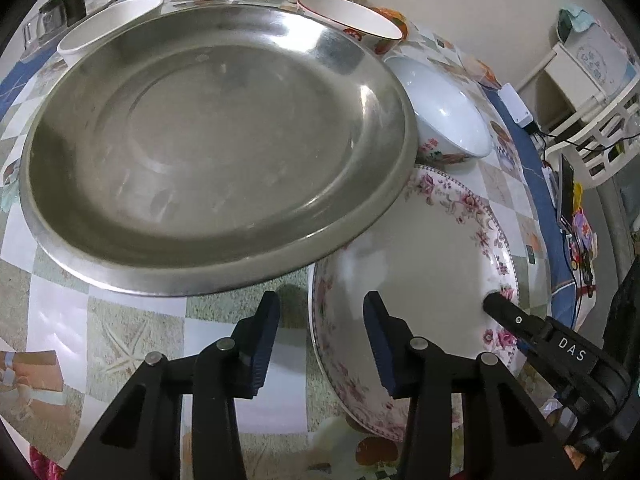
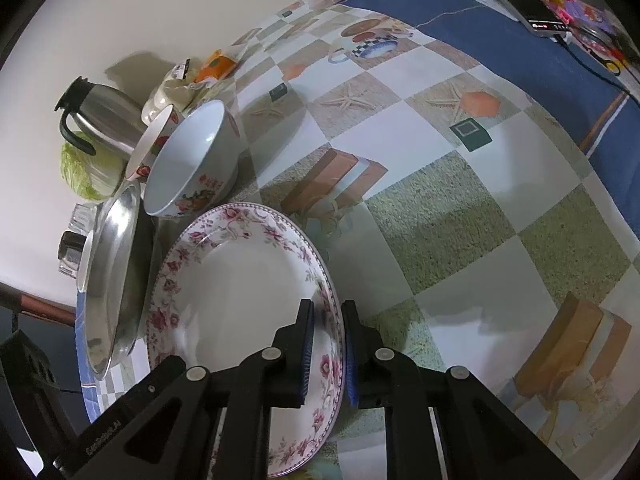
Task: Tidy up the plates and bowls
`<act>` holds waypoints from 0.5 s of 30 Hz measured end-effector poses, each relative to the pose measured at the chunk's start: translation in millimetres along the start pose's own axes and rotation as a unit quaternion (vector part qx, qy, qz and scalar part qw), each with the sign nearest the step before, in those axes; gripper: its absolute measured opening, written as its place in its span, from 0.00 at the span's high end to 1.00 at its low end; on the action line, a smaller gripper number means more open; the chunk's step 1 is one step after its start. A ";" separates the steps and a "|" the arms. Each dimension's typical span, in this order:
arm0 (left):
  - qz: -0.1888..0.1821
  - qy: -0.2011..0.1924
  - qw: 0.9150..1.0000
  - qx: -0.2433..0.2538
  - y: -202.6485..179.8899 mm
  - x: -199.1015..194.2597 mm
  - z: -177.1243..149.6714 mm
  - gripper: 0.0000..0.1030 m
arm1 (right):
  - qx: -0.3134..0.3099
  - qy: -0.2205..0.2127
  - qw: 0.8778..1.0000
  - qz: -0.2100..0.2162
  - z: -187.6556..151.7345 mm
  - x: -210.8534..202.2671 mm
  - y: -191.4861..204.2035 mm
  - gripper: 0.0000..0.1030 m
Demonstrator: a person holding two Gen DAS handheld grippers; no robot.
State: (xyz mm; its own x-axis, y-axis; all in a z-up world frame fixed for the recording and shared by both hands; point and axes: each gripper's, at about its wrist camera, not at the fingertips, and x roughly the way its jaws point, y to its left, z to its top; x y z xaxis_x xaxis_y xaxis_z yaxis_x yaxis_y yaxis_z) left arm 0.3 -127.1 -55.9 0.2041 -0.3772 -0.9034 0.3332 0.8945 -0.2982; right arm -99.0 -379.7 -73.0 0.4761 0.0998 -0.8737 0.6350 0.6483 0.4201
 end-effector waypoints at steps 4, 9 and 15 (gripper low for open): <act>0.002 -0.006 1.000 0.006 -3.7 2.8 1.6 0.56 | 0.000 0.001 1.000 0.001 1.2 0.8 0.9 0.86; 0.007 -0.009 1.000 0.015 -7.1 5.6 4.4 0.56 | 0.003 0.002 1.000 0.006 0.3 0.6 -1.8 0.86; -0.006 -0.010 1.000 0.002 -3.9 6.3 7.6 0.56 | 0.009 0.005 1.000 0.015 0.9 1.2 -5.9 0.86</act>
State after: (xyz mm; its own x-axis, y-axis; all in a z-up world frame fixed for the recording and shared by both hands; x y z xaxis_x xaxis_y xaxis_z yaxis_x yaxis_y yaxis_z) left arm 7.3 -134.8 -58.1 0.2190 -0.3935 -0.8928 0.3390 0.8887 -0.3086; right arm -101.7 -384.1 -76.2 0.4884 0.1272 -0.8633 0.6310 0.6319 0.4501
